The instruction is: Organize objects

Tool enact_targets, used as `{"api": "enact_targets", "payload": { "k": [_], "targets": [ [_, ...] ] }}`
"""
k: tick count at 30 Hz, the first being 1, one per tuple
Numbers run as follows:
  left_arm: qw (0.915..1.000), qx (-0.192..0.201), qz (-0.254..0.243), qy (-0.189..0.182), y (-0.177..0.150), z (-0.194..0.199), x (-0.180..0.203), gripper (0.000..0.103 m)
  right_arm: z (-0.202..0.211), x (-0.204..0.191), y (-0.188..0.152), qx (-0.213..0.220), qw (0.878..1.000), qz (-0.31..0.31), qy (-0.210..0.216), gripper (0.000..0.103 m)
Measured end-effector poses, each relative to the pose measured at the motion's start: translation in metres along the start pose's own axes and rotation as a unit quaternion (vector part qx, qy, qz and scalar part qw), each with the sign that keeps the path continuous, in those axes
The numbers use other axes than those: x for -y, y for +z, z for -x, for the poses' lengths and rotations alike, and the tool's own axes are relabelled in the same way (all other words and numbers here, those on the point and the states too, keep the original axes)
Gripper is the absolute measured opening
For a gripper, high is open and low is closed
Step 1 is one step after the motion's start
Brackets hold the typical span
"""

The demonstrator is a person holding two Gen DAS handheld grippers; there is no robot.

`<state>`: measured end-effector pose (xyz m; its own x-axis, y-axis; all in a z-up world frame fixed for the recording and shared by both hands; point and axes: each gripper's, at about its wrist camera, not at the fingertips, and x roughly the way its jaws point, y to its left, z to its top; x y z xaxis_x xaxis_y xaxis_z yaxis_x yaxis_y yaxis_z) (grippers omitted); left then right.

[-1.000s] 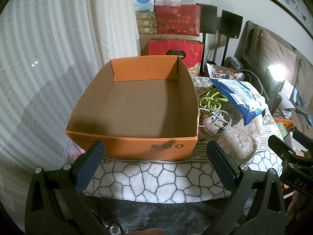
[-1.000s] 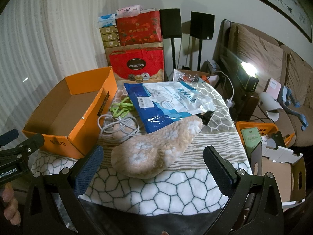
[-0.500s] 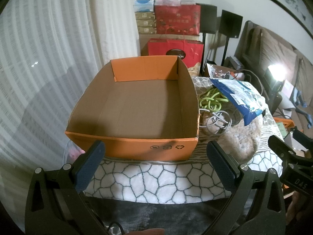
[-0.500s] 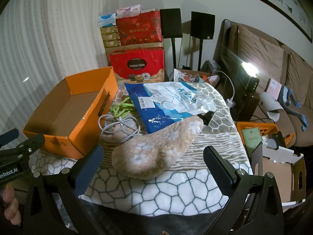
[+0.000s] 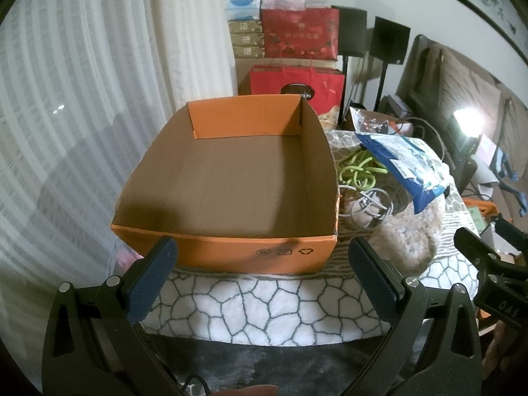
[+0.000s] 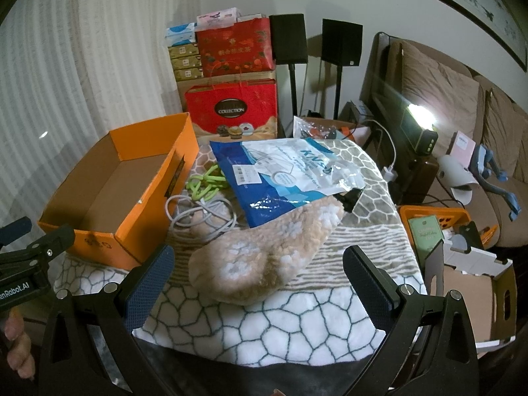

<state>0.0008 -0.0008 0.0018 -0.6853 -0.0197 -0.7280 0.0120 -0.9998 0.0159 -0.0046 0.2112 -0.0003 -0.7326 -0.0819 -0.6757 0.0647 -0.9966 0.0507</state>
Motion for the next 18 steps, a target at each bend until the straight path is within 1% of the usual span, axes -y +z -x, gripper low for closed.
{"api": "enact_targets", "payload": {
  "k": [9,15,18],
  "targets": [
    [1.0000,0.001,-0.002,0.001,0.005,-0.009,-0.002,0.103,0.001,-0.003,0.002,0.002,1.000,0.002,-0.001,0.103],
    [0.9999,0.000,0.003,0.010,0.008,-0.011,-0.004,0.103,-0.001,0.000,0.004,0.002,1.000,0.002,0.000,0.103],
    [1.0000,-0.002,0.005,0.006,0.011,-0.015,-0.007,0.103,-0.003,-0.002,0.006,-0.001,1.000,0.003,-0.002,0.103]
  ]
}}
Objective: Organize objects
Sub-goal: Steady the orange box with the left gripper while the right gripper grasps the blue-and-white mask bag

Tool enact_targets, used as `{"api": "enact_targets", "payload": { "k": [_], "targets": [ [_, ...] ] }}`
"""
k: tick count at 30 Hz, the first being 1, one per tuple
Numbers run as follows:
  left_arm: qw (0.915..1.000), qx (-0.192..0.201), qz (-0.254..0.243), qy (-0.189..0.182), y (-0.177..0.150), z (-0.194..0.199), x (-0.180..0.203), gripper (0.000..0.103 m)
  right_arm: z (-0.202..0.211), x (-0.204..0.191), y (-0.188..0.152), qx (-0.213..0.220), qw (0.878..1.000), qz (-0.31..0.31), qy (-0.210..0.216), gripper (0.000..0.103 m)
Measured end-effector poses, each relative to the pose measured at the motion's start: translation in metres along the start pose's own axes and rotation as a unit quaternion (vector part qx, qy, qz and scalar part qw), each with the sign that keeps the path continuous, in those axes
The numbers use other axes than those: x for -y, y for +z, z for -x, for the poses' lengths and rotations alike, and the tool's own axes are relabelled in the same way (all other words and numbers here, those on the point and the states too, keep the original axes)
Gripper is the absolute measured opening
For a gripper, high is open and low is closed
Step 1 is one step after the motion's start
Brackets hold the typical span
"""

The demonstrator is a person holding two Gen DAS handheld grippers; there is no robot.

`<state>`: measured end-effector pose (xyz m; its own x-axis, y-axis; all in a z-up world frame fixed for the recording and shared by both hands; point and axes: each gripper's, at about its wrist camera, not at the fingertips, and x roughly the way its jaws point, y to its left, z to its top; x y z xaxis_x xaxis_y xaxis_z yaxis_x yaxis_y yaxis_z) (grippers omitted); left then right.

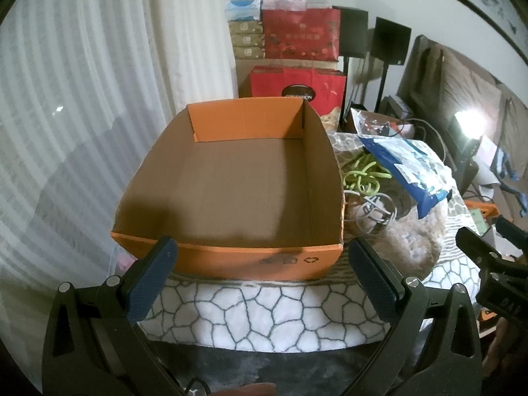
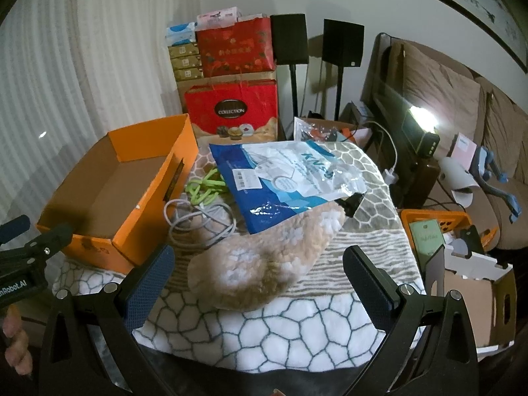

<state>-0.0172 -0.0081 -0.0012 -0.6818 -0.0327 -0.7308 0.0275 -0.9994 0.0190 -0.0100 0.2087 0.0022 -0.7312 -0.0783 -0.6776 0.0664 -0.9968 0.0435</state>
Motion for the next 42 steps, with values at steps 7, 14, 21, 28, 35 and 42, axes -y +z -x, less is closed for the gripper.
{"api": "enact_targets", "payload": {
  "k": [7,14,21,28,35,42],
  "targets": [
    [0.9994,0.004,0.027,0.020,0.018,-0.015,-0.037,0.103,-0.015,0.008,0.011,-0.010,1.000,-0.002,-0.008,0.103],
    [0.9969,0.008,0.060,0.050,0.035,-0.035,-0.091,0.103,-0.033,0.024,0.021,-0.027,1.000,-0.012,-0.004,0.103],
    [0.9955,-0.017,0.071,0.060,0.051,-0.064,-0.133,0.103,-0.052,0.050,0.032,-0.044,0.998,-0.037,-0.001,0.103],
    [0.9943,-0.044,0.075,0.062,0.065,-0.094,-0.159,0.097,-0.066,0.073,0.044,-0.055,0.997,-0.058,-0.003,0.103],
    [0.9932,-0.077,0.077,0.040,0.070,-0.121,-0.171,0.088,-0.080,0.087,0.055,-0.061,0.996,-0.065,-0.003,0.103],
    [0.9900,-0.118,0.077,0.015,0.063,-0.146,-0.175,0.053,-0.102,0.109,0.062,-0.081,0.991,-0.106,0.021,0.102]
  ]
}}
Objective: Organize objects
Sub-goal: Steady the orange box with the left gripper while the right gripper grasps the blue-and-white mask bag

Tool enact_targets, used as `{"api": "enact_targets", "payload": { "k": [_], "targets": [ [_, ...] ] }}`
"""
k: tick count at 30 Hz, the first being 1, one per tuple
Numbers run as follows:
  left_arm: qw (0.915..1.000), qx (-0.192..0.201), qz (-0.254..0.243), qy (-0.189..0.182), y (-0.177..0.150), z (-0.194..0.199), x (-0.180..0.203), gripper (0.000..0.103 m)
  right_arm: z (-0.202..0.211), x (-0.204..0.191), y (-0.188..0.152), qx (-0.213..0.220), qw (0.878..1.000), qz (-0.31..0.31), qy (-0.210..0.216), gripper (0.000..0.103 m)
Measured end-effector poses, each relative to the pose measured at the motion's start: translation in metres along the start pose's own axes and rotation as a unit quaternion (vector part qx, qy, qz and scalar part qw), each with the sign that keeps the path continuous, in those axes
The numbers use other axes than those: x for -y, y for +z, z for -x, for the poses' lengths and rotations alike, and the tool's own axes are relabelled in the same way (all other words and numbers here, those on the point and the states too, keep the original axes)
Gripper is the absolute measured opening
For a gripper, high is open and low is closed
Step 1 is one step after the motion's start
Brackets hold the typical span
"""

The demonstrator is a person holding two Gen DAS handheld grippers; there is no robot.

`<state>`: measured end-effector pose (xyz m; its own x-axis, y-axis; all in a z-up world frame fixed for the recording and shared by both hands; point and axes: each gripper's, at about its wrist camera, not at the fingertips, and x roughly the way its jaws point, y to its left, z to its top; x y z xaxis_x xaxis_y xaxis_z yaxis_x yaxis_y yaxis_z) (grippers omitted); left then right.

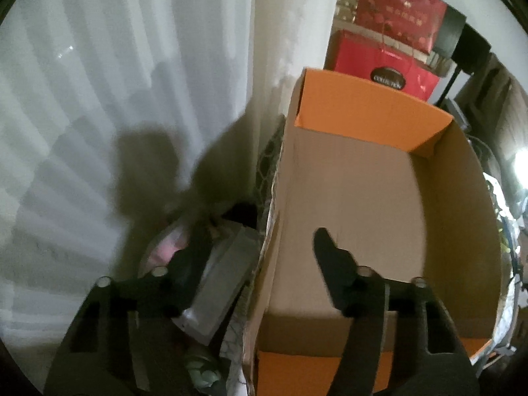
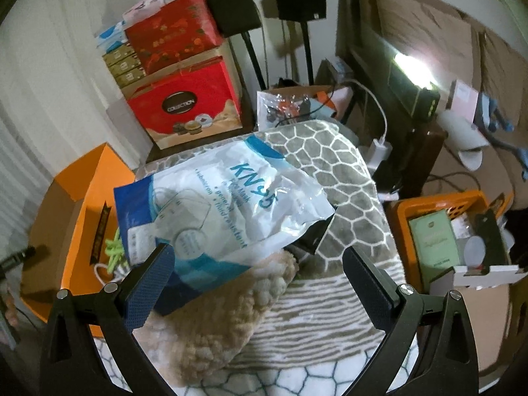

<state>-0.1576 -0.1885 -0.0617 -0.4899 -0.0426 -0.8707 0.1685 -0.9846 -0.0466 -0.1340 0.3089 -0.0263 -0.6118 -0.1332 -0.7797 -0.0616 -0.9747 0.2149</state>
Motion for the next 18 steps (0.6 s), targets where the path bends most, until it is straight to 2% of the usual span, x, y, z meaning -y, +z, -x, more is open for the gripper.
{"api": "enact_targets", "payload": {
  "k": [4,5,6,10,13,18],
  "targets": [
    [0.9996,-0.022,-0.003,-0.016,-0.002,-0.010,-0.001,0.028,-0.018,0.016,0.006,-0.022,0.999,-0.034,0.021,0.100],
    [0.9994,-0.026,-0.004,-0.020,-0.002,-0.013,-0.001,0.025,-0.022,0.021,0.007,-0.028,0.998,-0.045,0.027,0.100],
    [0.9993,-0.031,-0.006,-0.023,-0.002,-0.015,-0.001,0.017,-0.027,0.027,0.007,-0.035,0.997,-0.061,0.038,0.099],
    [0.9990,-0.038,-0.008,-0.020,-0.003,-0.021,-0.003,0.008,-0.037,0.041,0.004,-0.052,0.991,-0.101,0.074,0.094],
    [0.9986,-0.044,-0.003,-0.030,-0.001,-0.022,-0.007,0.008,-0.042,0.048,0.001,-0.066,0.984,-0.131,0.104,0.088],
    [0.9988,-0.042,-0.015,-0.020,-0.001,-0.021,-0.002,0.008,-0.044,0.051,-0.003,-0.078,0.973,-0.159,0.149,0.077]
  ]
}}
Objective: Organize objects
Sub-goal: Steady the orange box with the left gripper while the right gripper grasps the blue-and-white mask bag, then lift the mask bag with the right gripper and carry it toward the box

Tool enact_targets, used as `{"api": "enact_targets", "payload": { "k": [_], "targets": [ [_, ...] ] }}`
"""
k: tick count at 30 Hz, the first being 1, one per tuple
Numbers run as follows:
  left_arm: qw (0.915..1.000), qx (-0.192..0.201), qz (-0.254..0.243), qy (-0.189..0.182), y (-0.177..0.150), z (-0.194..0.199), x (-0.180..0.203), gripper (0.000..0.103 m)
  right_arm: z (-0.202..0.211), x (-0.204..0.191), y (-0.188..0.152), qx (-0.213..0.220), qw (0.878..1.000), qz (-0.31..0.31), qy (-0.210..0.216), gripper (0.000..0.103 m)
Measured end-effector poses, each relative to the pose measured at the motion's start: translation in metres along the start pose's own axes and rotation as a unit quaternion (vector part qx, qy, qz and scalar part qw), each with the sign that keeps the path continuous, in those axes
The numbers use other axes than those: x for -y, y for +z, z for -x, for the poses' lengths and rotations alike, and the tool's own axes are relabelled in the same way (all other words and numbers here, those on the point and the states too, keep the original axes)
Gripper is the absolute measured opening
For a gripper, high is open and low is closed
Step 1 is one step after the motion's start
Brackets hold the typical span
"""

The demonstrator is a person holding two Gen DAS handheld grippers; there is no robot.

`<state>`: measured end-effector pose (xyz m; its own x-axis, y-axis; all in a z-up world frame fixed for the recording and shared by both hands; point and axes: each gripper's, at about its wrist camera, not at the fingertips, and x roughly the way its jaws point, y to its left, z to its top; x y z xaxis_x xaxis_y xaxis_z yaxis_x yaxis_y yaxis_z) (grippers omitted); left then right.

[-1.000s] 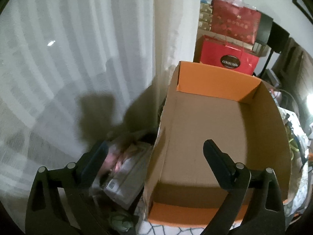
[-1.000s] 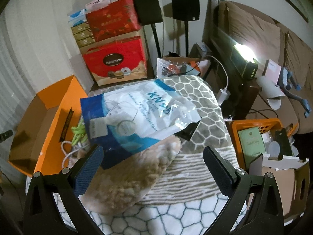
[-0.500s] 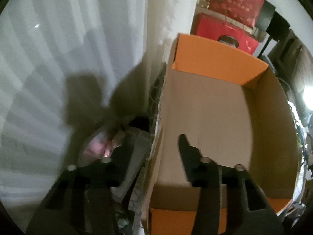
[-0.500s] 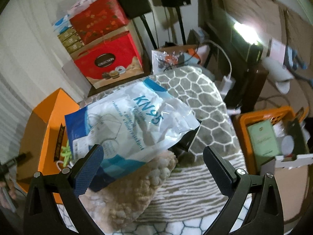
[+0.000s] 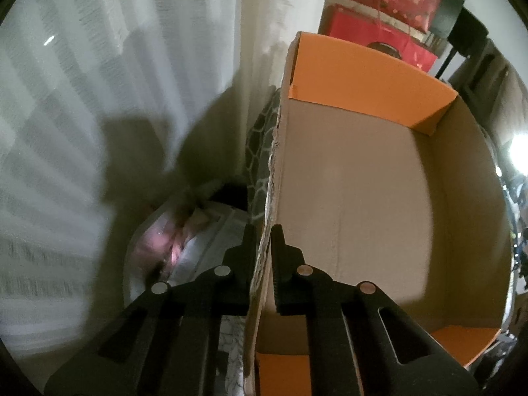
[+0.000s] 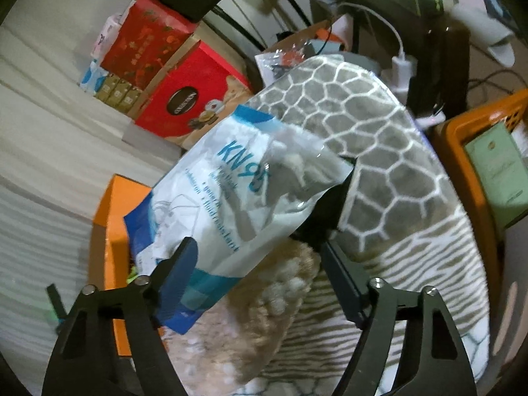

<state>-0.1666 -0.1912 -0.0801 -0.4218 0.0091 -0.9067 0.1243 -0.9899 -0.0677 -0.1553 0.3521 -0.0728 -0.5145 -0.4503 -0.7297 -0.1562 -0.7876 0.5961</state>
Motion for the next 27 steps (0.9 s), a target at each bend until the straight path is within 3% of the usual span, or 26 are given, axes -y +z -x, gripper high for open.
{"api": "enact_targets", "payload": {
  "k": [10,21,26,27],
  "targets": [
    [1.0000,-0.003,-0.002,0.001,0.002,-0.002,-0.001,0.008,-0.011,-0.007,0.000,-0.017,0.998,-0.015,0.050,0.064],
    [1.0000,-0.005,-0.001,0.000,0.003,-0.005,-0.001,0.008,-0.029,-0.009,0.002,-0.016,0.994,-0.053,0.099,0.062],
    [0.9999,-0.010,0.000,-0.003,0.003,-0.008,-0.002,0.008,-0.037,-0.009,-0.002,-0.014,0.993,-0.060,0.105,0.033],
    [0.9999,-0.011,0.000,-0.004,0.003,-0.009,-0.003,0.008,-0.038,-0.009,-0.002,-0.011,0.992,-0.062,0.108,0.021]
  ]
}}
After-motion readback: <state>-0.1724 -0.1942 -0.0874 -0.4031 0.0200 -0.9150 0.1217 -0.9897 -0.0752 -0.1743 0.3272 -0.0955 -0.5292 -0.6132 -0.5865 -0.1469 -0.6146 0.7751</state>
